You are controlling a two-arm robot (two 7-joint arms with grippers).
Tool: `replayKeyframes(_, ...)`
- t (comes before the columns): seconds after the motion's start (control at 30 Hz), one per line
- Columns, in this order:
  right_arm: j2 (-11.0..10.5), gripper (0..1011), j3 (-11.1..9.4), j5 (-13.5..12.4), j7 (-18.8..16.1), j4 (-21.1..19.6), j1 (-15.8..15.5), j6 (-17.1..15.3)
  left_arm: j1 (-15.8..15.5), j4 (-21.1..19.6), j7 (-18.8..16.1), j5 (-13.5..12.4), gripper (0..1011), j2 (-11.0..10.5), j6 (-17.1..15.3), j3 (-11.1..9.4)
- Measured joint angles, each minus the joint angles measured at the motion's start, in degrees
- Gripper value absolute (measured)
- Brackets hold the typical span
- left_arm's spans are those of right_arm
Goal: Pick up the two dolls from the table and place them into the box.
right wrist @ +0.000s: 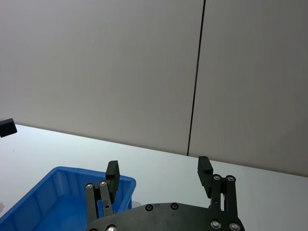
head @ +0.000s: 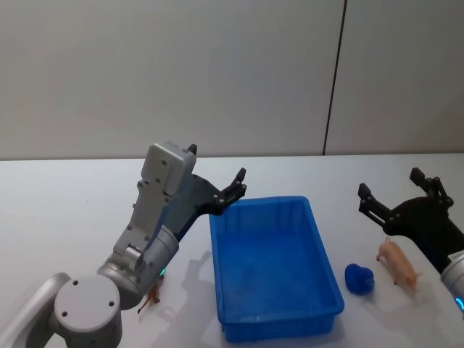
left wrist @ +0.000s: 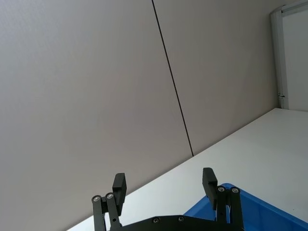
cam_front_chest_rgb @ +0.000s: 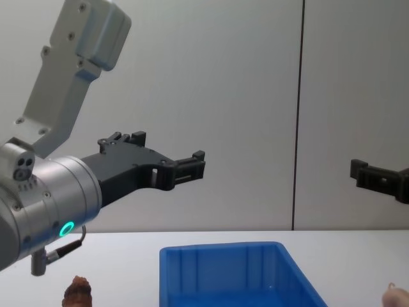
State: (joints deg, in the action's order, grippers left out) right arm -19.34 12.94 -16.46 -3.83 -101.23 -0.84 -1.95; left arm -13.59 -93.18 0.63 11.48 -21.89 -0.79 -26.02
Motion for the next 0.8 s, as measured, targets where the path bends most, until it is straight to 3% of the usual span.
replayKeyframes(0.3,-1.74,1001,-1.05,-0.56,1.11,-0.80,-1.90,-1.36,0.00,0.00,0.00,0.00,1003,0.00,0.00,0.00)
replayKeyframes(0.8,-6.61,1001,-3.46,-2.24,7.02,-4.20,-10.73,-7.30,0.00,0.00,0.00,0.00,1003,0.00,0.00,0.00)
